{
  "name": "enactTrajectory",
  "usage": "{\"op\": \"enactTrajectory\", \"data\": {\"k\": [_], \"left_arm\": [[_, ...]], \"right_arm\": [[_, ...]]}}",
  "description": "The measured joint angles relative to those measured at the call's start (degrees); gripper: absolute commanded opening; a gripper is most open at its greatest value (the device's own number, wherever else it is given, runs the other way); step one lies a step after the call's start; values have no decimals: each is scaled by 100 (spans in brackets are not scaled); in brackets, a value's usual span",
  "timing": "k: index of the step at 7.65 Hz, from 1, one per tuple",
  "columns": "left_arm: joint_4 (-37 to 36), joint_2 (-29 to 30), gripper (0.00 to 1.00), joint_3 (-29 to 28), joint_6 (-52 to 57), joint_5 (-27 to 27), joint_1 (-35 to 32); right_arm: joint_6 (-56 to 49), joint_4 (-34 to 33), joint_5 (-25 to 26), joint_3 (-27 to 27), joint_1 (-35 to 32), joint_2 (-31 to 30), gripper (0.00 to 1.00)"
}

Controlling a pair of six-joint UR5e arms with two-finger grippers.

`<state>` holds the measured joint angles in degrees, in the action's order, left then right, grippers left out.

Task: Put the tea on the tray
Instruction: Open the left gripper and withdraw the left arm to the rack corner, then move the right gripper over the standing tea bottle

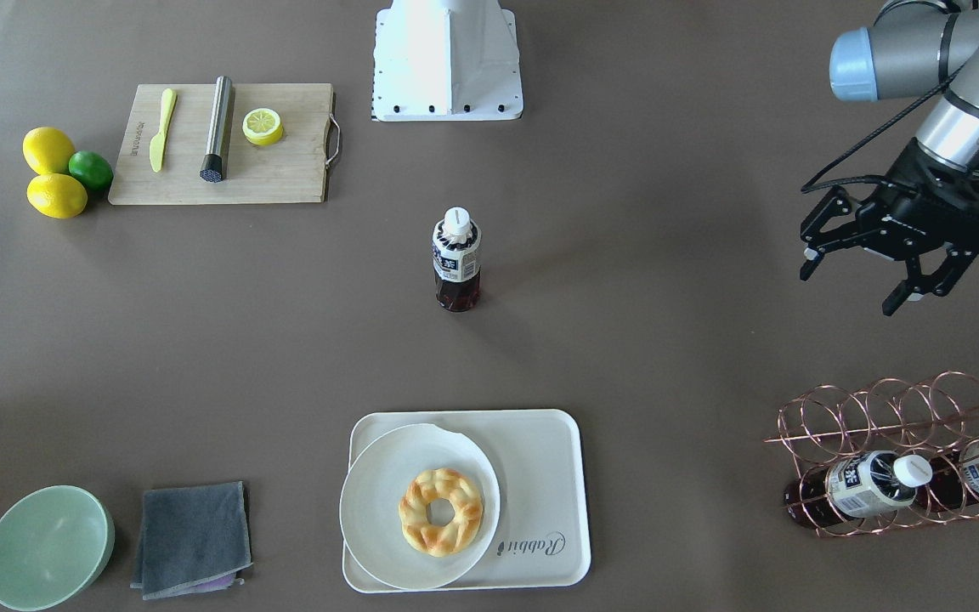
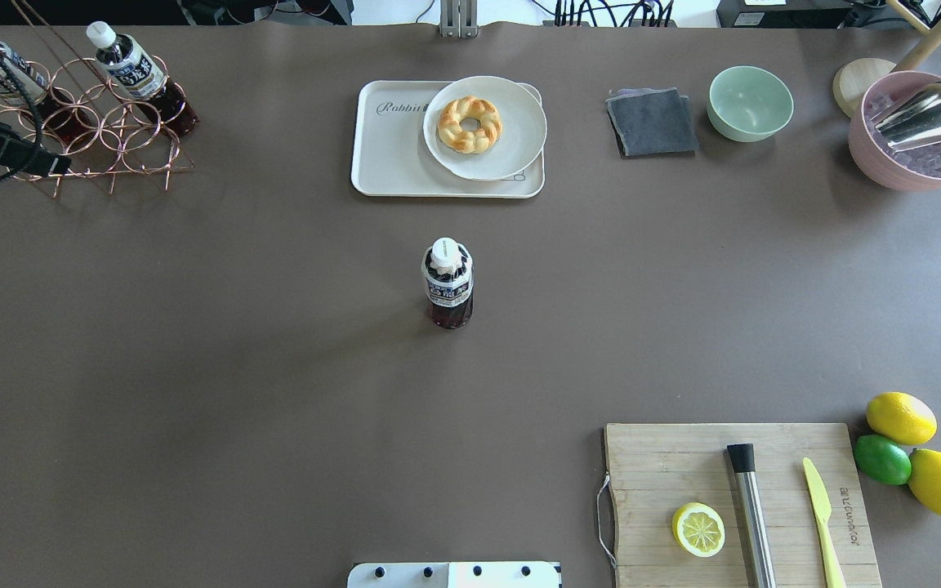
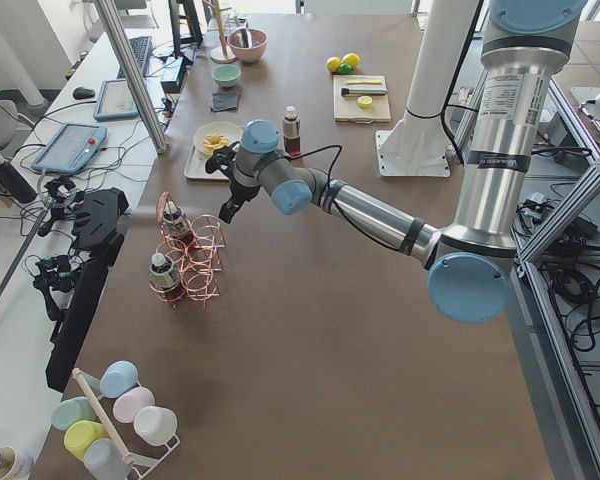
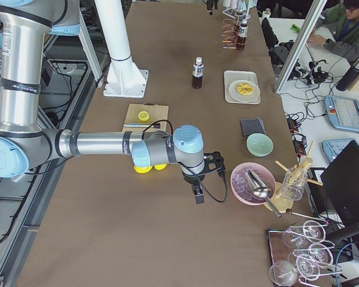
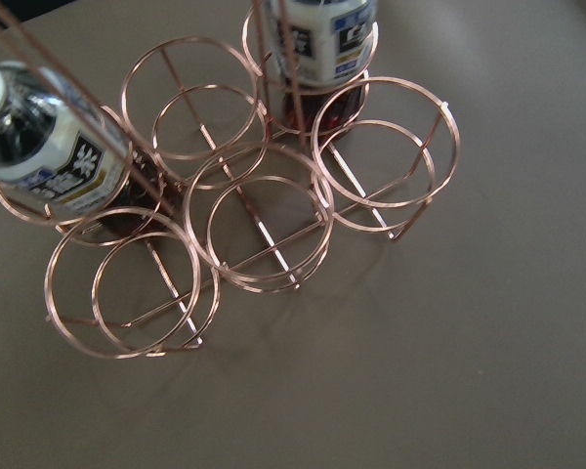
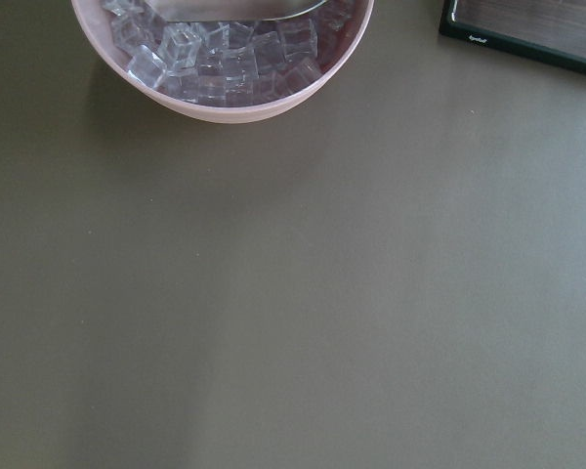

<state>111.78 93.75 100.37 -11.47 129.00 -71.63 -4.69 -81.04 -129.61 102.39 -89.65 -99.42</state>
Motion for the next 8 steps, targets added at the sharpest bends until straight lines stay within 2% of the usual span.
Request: {"op": "enactTrajectory", "data": {"k": [2, 5, 6, 8], "left_arm": [[-22, -363, 98, -549, 791, 63, -351], [-174, -433, 98, -868, 572, 127, -658], [-445, -425, 98, -851, 628, 281, -758], [-1590, -336, 98, -656, 1190, 481, -1018]], "right_arm": [[-3, 0, 7, -5, 3, 14, 100], [15, 0, -5, -30, 1, 31, 100], [18, 0, -6, -29, 0, 30, 100], [21, 0, -4, -32, 2, 35, 100]]}}
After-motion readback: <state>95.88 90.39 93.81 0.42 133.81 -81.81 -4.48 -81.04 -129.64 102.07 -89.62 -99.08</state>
